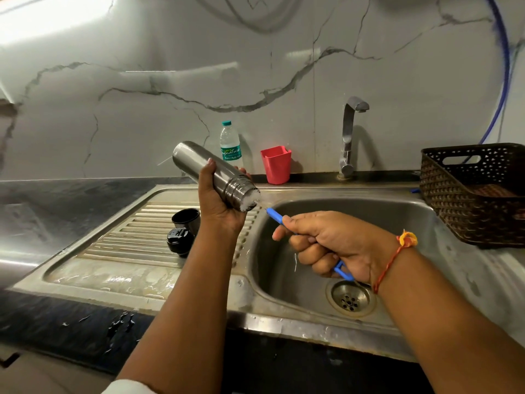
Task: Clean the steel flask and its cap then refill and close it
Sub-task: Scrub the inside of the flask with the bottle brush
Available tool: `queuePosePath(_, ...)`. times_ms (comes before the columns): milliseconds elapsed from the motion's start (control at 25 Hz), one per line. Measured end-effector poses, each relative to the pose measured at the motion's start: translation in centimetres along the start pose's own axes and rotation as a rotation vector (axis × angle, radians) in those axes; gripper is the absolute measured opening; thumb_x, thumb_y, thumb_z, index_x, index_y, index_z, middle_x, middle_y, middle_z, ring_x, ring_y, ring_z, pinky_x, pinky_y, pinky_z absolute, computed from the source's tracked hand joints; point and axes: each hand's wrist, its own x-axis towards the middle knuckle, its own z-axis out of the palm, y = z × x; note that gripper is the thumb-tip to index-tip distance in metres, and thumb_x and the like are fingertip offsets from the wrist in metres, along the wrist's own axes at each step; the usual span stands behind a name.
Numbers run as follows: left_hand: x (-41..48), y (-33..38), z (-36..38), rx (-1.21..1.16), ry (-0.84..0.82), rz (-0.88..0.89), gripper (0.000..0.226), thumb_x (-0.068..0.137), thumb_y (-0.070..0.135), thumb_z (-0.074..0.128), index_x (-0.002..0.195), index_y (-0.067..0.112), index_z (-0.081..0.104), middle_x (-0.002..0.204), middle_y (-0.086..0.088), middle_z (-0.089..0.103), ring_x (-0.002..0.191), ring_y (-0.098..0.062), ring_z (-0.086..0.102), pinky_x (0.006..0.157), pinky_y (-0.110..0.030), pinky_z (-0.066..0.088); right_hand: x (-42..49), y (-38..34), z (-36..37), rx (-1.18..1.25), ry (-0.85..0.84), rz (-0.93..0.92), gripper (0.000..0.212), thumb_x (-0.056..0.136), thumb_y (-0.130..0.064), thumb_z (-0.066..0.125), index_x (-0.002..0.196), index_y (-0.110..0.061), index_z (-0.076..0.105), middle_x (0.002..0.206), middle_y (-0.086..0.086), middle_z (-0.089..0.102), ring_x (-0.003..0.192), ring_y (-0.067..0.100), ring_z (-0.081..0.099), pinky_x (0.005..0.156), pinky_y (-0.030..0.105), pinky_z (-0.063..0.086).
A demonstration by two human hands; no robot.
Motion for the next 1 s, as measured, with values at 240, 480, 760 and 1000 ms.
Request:
queuePosePath(240, -0.9, -1.5, 0.4, 0.083, 0.034, -0.05, 0.049, 0.091, 0.037, 0.068, 0.123, 0.006, 0.049, 0.082, -0.012, 0.066, 0.071, -0.022, 0.068, 0.064, -0.032, 0.061, 0.3, 0.7, 0.0, -0.047, 0.071, -0.054, 0.029, 0.103, -0.032, 0.047, 0.105, -0.008, 0.063, 0.059, -0.006, 0.033, 0.046, 0.003, 0.021, 0.035, 0.015, 0.017)
queuePosePath(480, 0.0, -0.5, 0.2, 0.22, 0.08, 0.005, 0.064, 0.086, 0.038, 0.074, 0.134, 0.007, 0.045, 0.096, -0.014, 0.063, 0.077, -0.023, 0.069, 0.073, -0.036, 0.061, 1.2, 1.2, 0.7, -0.377, 0.249, -0.234, 0.034, 0.104, -0.034, 0.044, 0.091, -0.011, 0.066, 0.056, -0.005, 0.038, 0.039, 0.006, 0.026, 0.036, 0.019, 0.02)
queuePosePath(760, 0.4, -3.5, 0.3, 0.234, 0.27, -0.013, 0.076, 0.078, 0.037, 0.084, 0.138, 0.013, 0.043, 0.121, -0.02, 0.065, 0.081, -0.029, 0.074, 0.061, -0.038, 0.06, 2.9, 1.9, 1.1, -1.142, 0.631, -0.345, 0.029, 0.102, -0.041, 0.041, 0.092, -0.023, 0.063, 0.071, -0.003, 0.057, 0.067, 0.02, 0.057, 0.054, 0.033, 0.043)
queuePosePath(1000, 2.1, -1.4, -0.7, 0.221, 0.338, 0.027, 0.077, 0.076, 0.037, 0.086, 0.137, 0.012, 0.045, 0.119, -0.018, 0.069, 0.088, -0.031, 0.075, 0.064, -0.043, 0.061, 2.3, 1.7, 0.2, -1.52, 0.753, -0.545, 0.025, 0.104, -0.038, 0.036, 0.111, -0.028, 0.058, 0.074, -0.009, 0.046, 0.063, 0.016, 0.051, 0.052, 0.032, 0.041)
